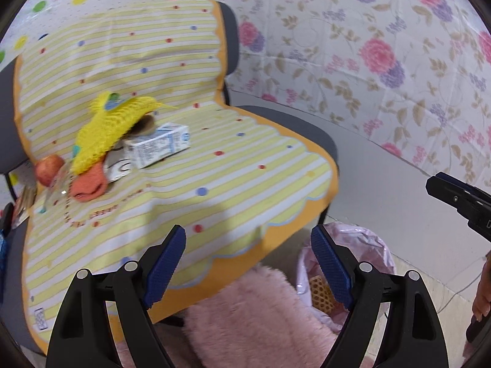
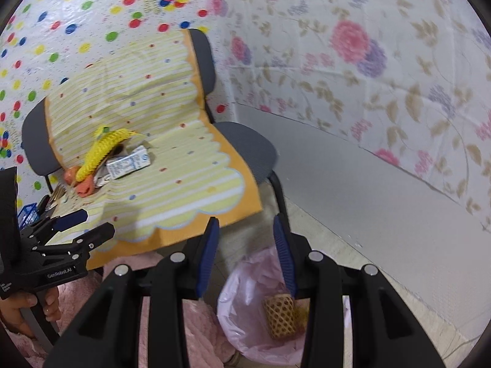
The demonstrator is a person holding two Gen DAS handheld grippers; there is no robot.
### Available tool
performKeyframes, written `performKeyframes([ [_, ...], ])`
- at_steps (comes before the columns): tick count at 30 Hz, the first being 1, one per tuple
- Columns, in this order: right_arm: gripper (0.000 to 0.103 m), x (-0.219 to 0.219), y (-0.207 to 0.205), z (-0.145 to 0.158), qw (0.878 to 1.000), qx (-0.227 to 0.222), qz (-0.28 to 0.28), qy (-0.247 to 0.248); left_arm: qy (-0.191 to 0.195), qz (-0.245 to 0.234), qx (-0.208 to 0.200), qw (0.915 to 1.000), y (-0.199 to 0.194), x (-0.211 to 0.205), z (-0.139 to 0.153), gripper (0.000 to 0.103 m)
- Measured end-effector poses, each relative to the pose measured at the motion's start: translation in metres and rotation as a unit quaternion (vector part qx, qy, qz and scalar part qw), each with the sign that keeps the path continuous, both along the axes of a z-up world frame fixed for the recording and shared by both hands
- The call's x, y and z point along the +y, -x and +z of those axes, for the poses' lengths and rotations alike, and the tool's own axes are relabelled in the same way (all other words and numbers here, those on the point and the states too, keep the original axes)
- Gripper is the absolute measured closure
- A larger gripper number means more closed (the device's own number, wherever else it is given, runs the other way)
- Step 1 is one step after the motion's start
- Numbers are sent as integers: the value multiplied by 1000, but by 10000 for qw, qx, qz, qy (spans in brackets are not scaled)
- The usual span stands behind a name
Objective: Collect trash
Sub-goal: 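Move the left tool back over the chair seat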
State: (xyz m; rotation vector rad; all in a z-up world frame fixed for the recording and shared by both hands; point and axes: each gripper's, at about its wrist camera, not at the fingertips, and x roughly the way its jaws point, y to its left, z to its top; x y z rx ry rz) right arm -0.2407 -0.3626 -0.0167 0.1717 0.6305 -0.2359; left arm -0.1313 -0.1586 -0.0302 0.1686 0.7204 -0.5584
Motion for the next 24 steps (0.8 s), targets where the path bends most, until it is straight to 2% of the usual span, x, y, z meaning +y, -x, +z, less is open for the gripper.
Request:
performKeyframes([
  [9, 65, 53, -61, 11, 9962, -28, 864, 95, 43, 860, -69, 9963, -27, 67, 6, 20],
  [19, 63, 102, -125, 15, 9885, 8, 1500, 161, -53, 1988, -243, 9797, -65, 149, 8, 19],
  [24, 61, 121, -151, 15, 9852, 45, 1709, 136, -41, 2337, -274, 9719, -83, 176, 5, 16],
])
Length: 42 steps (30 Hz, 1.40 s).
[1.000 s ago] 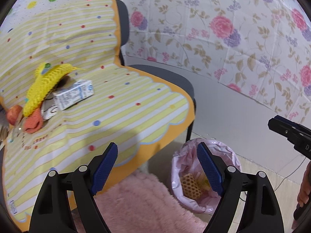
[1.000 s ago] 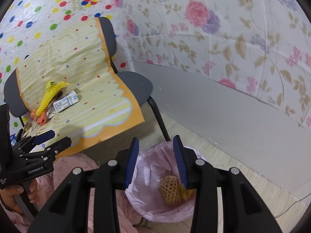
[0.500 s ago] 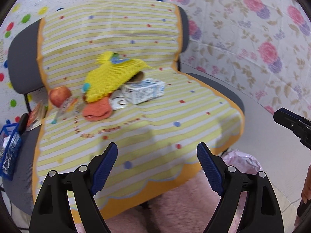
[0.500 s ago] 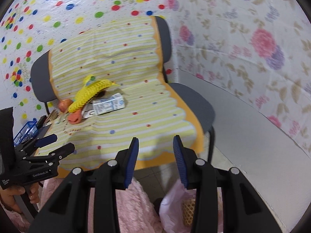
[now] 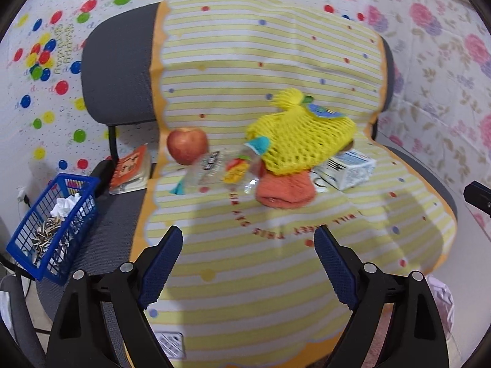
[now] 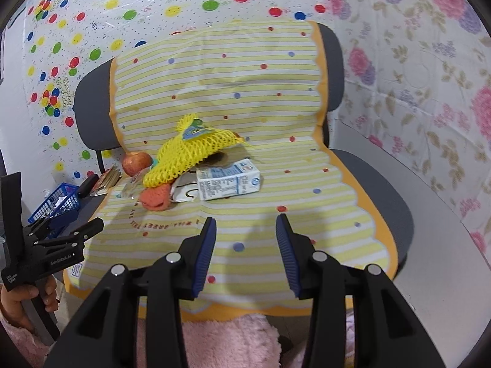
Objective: Collect trash
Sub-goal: 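Move the left tool back over the chair seat, then grasp the yellow foam net with the right tool and lift it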
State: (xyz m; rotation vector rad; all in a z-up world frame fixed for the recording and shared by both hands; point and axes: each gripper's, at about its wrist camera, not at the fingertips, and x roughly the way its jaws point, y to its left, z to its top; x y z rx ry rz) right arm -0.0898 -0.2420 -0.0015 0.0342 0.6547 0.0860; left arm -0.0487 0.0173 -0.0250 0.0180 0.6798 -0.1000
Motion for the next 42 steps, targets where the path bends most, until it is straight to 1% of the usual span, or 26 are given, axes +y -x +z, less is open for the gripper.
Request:
performKeyframes([
  [4, 59, 13, -26, -2, 9998, 84, 149, -61, -161, 152, 21, 9998, -19, 10, -7, 16],
  [8, 59, 21, -46, -4, 9995, 148, 267, -103, -188, 230, 110, 9995, -42, 15, -15, 16],
  [14, 59, 27, -74, -7, 9991, 230, 317, -131, -222, 196, 134, 9995, -83, 3, -15, 16],
  [17, 59, 26, -87, -10, 9990, 288, 308, -124, -296, 172, 226, 9992, -102, -6, -18, 16],
  [18, 59, 25, -91, -11, 9990, 302, 302, -133, -349, 175, 262, 9989, -108, -9, -20, 16],
  [20, 59, 24, -98, -13, 9989, 332, 284, -146, -590, 217, 374, 9973, -119, -16, -26, 16],
  [23, 59, 21, -105, -15, 9988, 358, 276, -171, -756, 258, 451, 9958, -131, -20, -33, 18],
  [25, 59, 21, -107, -17, 9988, 368, 283, -184, -887, 266, 496, 9945, -137, -21, -38, 28],
  [26, 59, 21, -108, -18, 9987, 374, 286, -183, -963, 302, 549, 9934, -141, -21, -41, 31],
  [28, 59, 21, -110, -20, 9986, 395, 309, -181, -908, 306, 618, 9935, -142, -16, -43, 44],
  [29, 59, 22, -111, -20, 9985, 401, 319, -180, -889, 330, 615, 9936, -141, -12, -42, 48],
  [31, 59, 24, -111, -21, 9985, 400, 344, -153, -806, 358, 510, 9948, -133, -3, -35, 66],
  [32, 59, 25, -110, -21, 9985, 398, 354, -156, -759, 357, 466, 9954, -129, 0, -31, 70],
  [34, 59, 27, -110, -21, 9983, 396, 386, -168, -643, 376, 289, 9968, -119, 10, -19, 84],
  [36, 59, 30, -110, -21, 9982, 385, 422, -178, -533, 406, 100, 9977, -107, 18, -7, 88],
  [40, 59, 40, -111, -19, 9978, 357, 516, -206, -108, 500, -396, 9979, -80, 36, 27, 94],
  [42, 50, 45, -114, -18, 9978, 322, 546, -218, 48, 531, -567, 9970, -73, 41, 38, 95],
])
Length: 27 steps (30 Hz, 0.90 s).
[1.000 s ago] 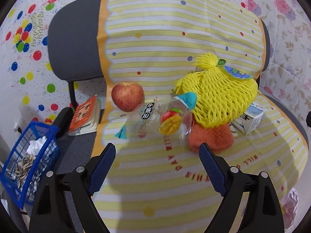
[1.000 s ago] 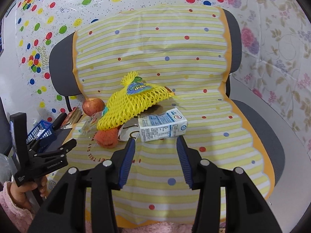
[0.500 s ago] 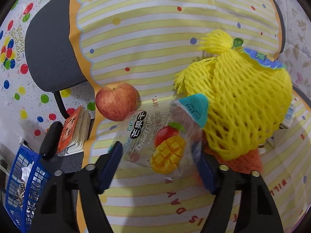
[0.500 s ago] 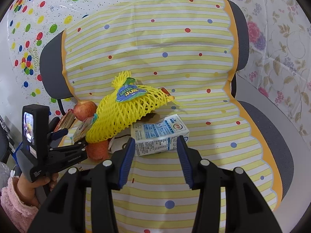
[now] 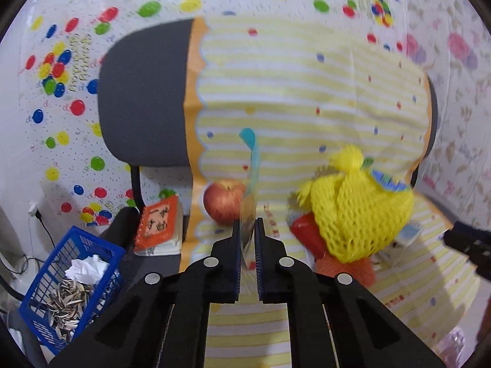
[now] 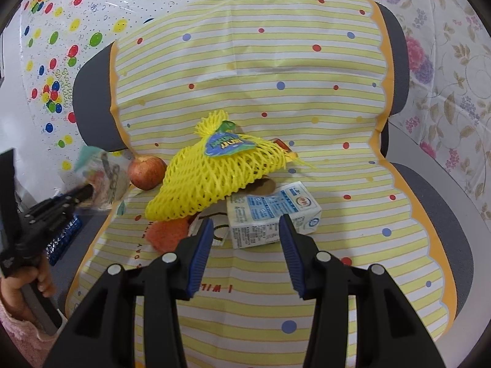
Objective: Collect trash
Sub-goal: 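Grasp the yellow foam net with the right tool and lift it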
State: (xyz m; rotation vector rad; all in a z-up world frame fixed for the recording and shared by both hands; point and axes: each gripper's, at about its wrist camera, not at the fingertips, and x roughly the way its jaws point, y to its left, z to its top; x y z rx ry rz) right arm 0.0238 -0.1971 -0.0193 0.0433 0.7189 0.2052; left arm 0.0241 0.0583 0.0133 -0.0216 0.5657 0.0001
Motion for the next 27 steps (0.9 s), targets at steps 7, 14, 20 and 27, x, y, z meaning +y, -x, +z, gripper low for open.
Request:
performKeyframes([
  [7, 38, 14, -27, -5, 9997, 98, 60, -223, 349, -100, -180, 9992, 5, 5, 9, 96],
  [14, 40, 19, -59, -25, 9966, 458, 98, -684, 407, -171, -16, 9990, -2, 4, -4, 96],
  [20, 41, 25, -84, -31, 9946, 522, -48, -892, 353, -211, 60, 9991, -6, 3, -9, 96],
  [27, 90, 27, -72, 0, 9958, 2, -29, -920, 331, -149, 51, 9993, 0, 5, -6, 96],
])
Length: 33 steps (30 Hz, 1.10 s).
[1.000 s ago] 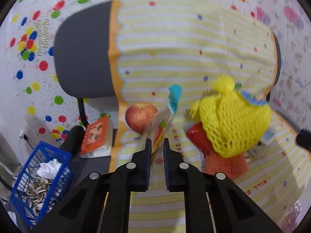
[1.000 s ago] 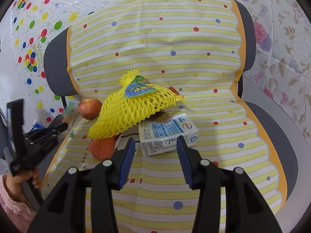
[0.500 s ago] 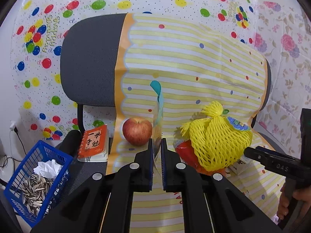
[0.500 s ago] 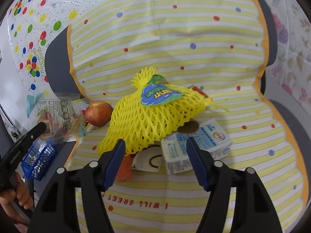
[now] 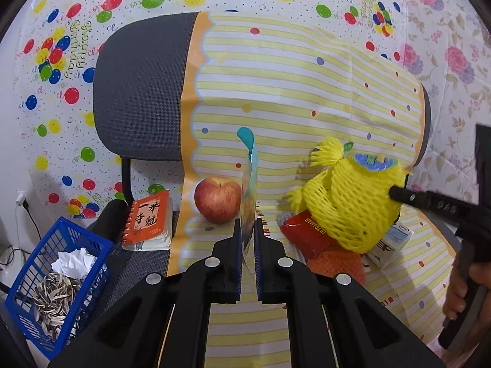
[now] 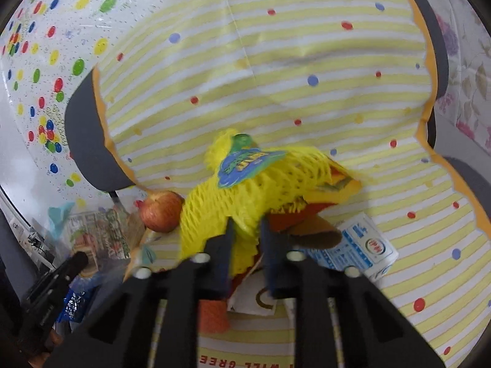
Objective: Collect trash
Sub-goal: 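Grasp the yellow foam net with the right tool and lift it, then carry the foam net over the pink bin and open the right tool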
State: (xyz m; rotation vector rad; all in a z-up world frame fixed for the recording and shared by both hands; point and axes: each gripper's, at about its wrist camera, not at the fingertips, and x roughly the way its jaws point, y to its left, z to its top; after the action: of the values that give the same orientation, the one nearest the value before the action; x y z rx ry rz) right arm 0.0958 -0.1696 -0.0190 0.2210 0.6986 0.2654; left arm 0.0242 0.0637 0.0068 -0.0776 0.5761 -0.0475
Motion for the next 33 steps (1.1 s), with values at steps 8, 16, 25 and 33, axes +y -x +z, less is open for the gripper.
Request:
performKeyframes([
  [8, 91, 6, 66, 87, 9859, -1312, 174, 1020, 66, -208, -436, 9988, 33, -10, 36, 96],
  [16, 91, -30, 134, 98, 9822, -1444, -111, 1193, 48, -739, -765, 9943, 80, -50, 56, 96],
  [25, 91, -78, 198, 84, 9819, -1293, -595, 1246, 89, -1476, -799, 9858, 123, -105, 48, 96],
  [33, 91, -116, 252, 73, 9755, -1165, -1194, 1433, 249, -2281, -760, 9704, 152, -149, 33, 96],
])
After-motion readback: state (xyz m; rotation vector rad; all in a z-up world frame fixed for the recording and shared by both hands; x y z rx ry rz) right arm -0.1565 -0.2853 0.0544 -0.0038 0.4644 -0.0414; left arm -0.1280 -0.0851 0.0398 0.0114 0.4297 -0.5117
